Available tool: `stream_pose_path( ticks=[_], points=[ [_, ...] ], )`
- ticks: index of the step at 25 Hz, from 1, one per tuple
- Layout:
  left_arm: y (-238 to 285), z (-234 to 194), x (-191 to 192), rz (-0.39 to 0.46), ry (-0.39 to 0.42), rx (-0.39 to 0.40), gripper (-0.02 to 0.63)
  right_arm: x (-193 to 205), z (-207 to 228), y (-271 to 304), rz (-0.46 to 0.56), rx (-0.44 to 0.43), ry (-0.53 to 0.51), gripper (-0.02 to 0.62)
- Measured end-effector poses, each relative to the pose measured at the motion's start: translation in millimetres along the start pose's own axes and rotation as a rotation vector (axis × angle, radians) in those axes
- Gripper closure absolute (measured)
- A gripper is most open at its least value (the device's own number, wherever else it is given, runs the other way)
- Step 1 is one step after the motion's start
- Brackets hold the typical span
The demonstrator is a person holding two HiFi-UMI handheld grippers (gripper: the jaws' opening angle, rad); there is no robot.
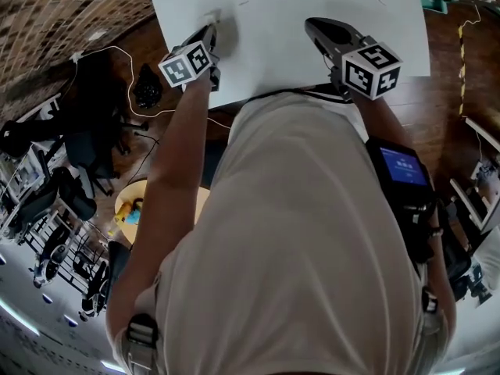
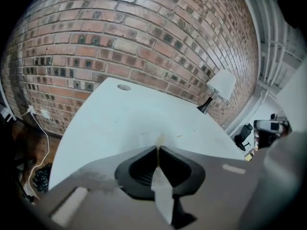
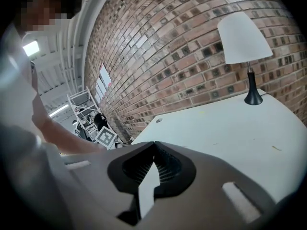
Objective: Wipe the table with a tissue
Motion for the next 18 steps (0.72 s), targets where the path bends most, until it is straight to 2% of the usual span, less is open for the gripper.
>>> stream_pose_path(
  ticks=[7,10,14,18],
  points=[
    [9,-8,0,-0.045,-0.042,-0.032,0.581,-2,14,-11,0.004,0.013,0.028,0.588],
    [9,-8,1,-0.046,-0.040,-0.065,0.581,-4,23,-13,0.010,0.013,0.038,0.588],
    [14,-4,-2,-0.097,-0.006,-0.131,0.583,-5,32,-13,0.007,-0.001,0.040,0.588],
    [15,-5,-2,-0.119,-0.007,-0.163,0.583,-6,37,-13,0.000,-0.016,0.039,0.588]
  ],
)
Point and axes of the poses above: the fingertips, and each gripper's own axes: y forward along the fingers, z to its right, x out of its underside, the point moved 2 cm from there along -y, backward along the fingers, and after that the axes turned 14 degrees about x, right-handed, at the moved point
